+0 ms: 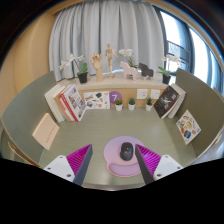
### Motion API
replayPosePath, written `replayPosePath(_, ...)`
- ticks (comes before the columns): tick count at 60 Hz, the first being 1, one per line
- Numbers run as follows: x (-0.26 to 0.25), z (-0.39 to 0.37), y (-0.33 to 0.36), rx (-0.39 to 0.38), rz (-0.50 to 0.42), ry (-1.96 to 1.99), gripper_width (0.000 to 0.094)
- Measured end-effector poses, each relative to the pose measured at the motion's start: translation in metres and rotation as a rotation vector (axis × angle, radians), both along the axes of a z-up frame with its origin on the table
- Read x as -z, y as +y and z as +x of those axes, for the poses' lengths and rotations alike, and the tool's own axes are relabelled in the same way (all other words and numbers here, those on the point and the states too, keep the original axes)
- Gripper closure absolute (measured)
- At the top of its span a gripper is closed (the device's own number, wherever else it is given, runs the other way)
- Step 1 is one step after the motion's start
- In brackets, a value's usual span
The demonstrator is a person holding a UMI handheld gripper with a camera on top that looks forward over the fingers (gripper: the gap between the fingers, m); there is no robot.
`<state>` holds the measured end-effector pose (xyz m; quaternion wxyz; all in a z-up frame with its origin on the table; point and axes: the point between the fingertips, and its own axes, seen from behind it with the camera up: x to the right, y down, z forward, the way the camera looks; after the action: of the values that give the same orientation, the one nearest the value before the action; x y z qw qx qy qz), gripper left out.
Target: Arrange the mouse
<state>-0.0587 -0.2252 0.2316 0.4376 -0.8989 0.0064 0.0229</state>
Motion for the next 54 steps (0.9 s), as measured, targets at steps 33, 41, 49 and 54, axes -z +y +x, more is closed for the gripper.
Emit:
replayPosePath(33,-0.057,0.002,-0.096,-0.032,0.095,0.019,0.0081)
replayPosePath(41,-0.072,0.008,-0.105,-0.035,0.122,0.018,0.0081)
replayPosePath(49,-0.085,0.016,-0.107,-0.028,0.154,0.018,0.0084)
replayPosePath(54,-0.093,0.024,-0.107,-0.025,0.173,0.012,0.0082)
